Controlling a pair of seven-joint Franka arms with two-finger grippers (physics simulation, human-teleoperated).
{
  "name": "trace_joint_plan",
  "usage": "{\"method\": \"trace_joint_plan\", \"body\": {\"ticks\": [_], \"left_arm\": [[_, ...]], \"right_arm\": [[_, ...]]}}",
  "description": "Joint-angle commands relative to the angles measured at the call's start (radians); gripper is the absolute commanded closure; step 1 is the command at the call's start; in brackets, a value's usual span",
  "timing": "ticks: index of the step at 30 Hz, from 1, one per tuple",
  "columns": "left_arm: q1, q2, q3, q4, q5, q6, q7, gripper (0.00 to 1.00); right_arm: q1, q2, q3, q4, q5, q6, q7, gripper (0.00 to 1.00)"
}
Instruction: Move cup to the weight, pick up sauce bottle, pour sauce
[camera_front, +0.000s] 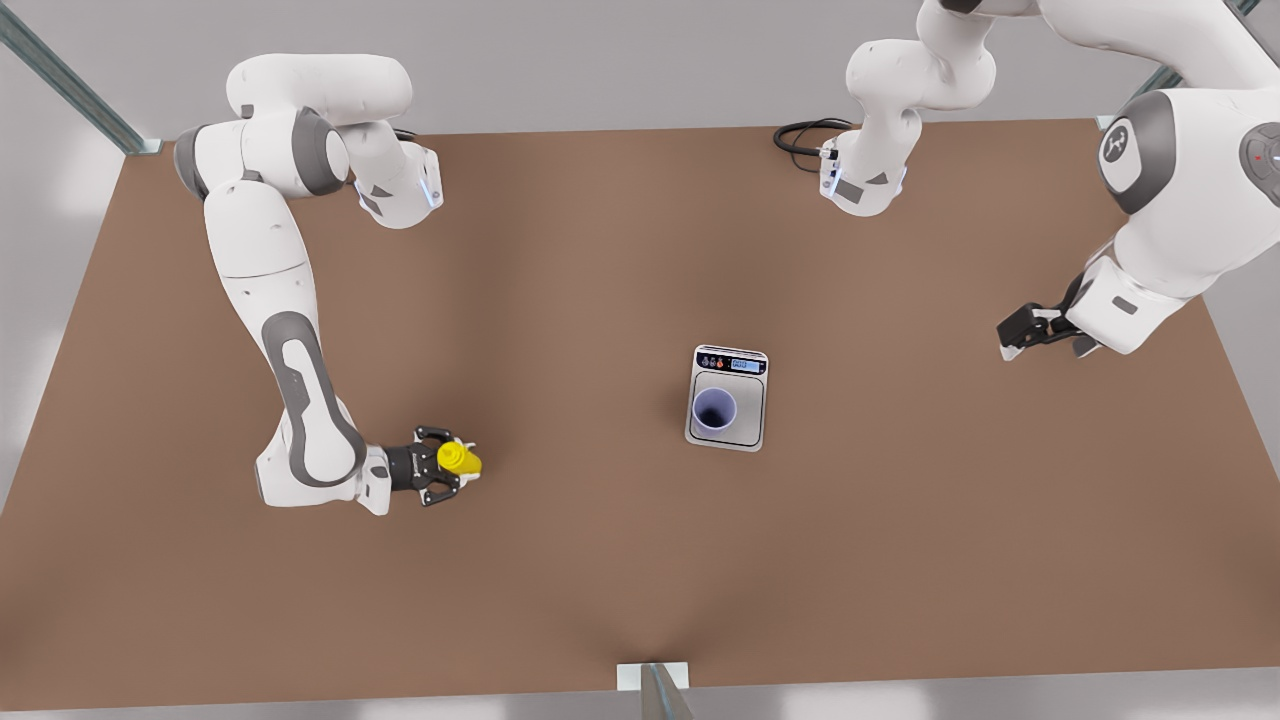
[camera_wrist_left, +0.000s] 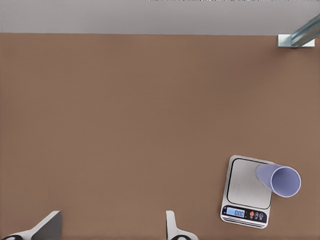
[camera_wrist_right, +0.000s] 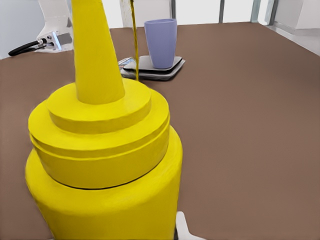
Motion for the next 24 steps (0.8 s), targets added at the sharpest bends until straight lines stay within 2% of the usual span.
{"method": "trace_joint_plan", "body": {"ticks": [1, 5, 6, 7, 24], "left_arm": [[0.0, 0.0, 0.0, 0.0, 0.0, 0.0, 0.0, 0.0], [0.0, 0.0, 0.0, 0.0, 0.0, 0.0, 0.0, 0.0], [0.0, 0.0, 0.0, 0.0, 0.0, 0.0, 0.0, 0.0], [0.0, 0.0, 0.0, 0.0, 0.0, 0.0, 0.0, 0.0], [0.0, 0.005, 0.002, 0.0, 0.0, 0.002, 0.002, 0.0]], "right_arm": [[0.0, 0.0, 0.0, 0.0, 0.0, -0.001, 0.0, 0.15], [-0.002, 0.0, 0.0, 0.0, 0.0, -0.003, -0.002, 0.13], [-0.003, 0.0, 0.0, 0.0, 0.0, -0.003, -0.002, 0.09], [-0.003, 0.0, 0.0, 0.0, 0.0, -0.003, 0.0, 0.0], [-0.046, -0.002, -0.002, -0.005, -0.009, -0.062, 0.006, 0.0]]}}
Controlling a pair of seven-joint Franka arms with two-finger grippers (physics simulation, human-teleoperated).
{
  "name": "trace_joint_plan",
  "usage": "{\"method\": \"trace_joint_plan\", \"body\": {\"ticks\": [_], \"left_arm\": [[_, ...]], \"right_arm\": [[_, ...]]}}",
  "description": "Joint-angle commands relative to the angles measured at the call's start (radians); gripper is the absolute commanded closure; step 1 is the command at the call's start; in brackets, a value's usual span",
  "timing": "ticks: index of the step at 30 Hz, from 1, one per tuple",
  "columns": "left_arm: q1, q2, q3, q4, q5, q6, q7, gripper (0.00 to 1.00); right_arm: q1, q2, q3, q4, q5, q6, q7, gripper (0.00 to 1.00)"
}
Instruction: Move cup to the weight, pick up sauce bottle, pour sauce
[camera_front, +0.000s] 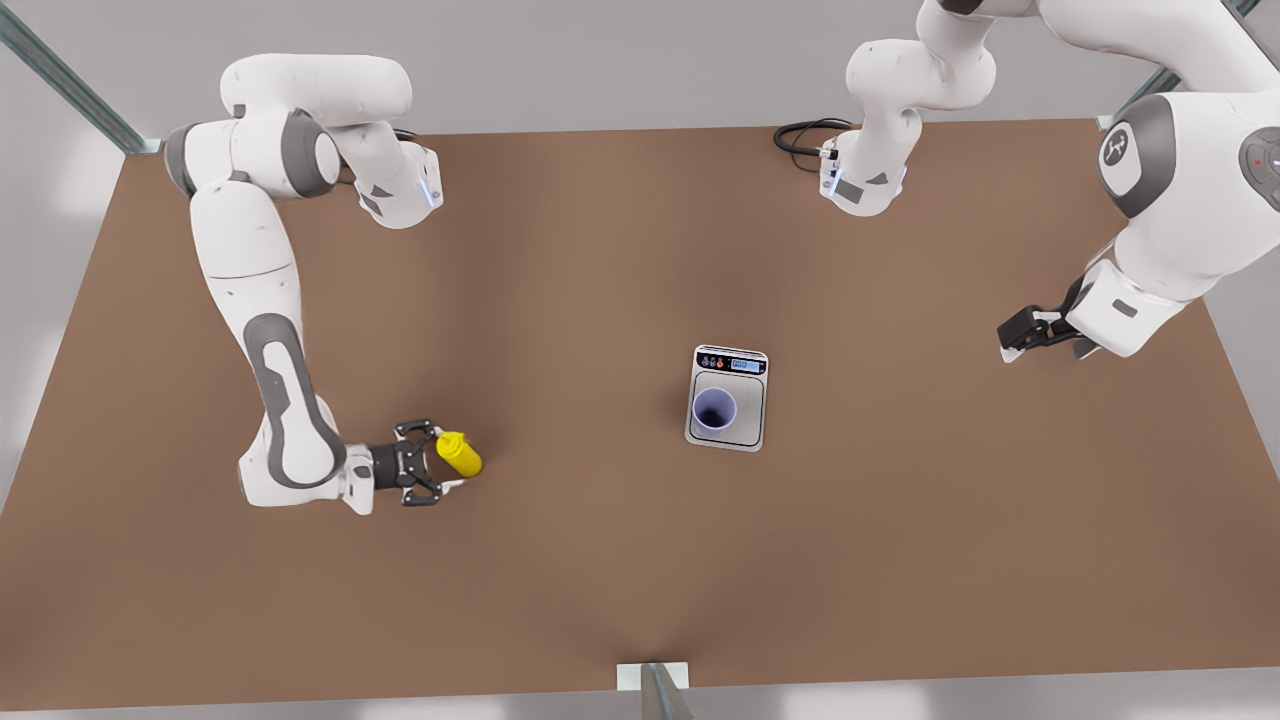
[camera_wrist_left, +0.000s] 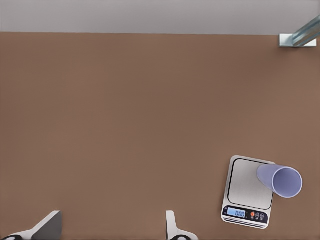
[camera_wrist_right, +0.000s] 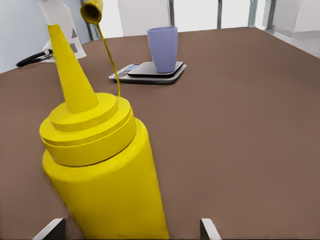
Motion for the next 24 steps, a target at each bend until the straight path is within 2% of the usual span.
{"method": "trace_joint_plan", "body": {"ticks": [1, 7, 9, 10, 14, 16, 17, 20, 24], "left_arm": [[0.0, 0.0, 0.0, 0.0, 0.0, 0.0, 0.0, 0.0], [0.0, 0.0, 0.0, 0.002, 0.0, 0.0, 0.0, 0.0], [-0.001, 0.0, 0.0, 0.002, 0.0, 0.0, 0.0, 0.0], [-0.001, 0.0, 0.0, 0.002, 0.0, 0.0, 0.001, 0.0], [-0.001, -0.002, 0.0, 0.002, 0.0, -0.002, 0.0, 0.0], [-0.001, -0.003, 0.0, 0.002, 0.002, -0.002, 0.0, 0.0], [-0.001, -0.003, 0.0, 0.002, 0.0, -0.002, 0.0, 0.0], [0.0, -0.002, 0.0, 0.002, 0.0, 0.0, 0.0, 0.0], [-0.001, -0.002, 0.0, 0.002, 0.0, 0.0, 0.001, 0.0]], "right_arm": [[-0.003, 0.0, 0.0, 0.0, 0.0, -0.002, 0.0, 0.0], [-0.051, -0.012, -0.009, 0.002, -0.078, -0.048, 0.015, 0.0], [-0.074, -0.048, -0.066, 0.024, -0.213, -0.104, 0.115, 0.0], [-0.065, -0.08, -0.098, 0.084, -0.307, -0.126, 0.292, 0.0], [-0.037, -0.202, -0.094, 0.313, -0.598, -0.175, 1.104, 0.0], [-0.006, -0.284, -0.094, 0.33, -0.752, -0.169, 1.389, 0.0], [0.037, -0.38, -0.097, 0.302, -0.877, -0.169, 1.599, 0.0], [0.055, -0.637, -0.095, 0.129, -0.95, -0.17, 2.066, 0.0], [0.055, -0.713, -0.094, 0.063, -0.95, -0.171, 2.101, 0.0]]}}
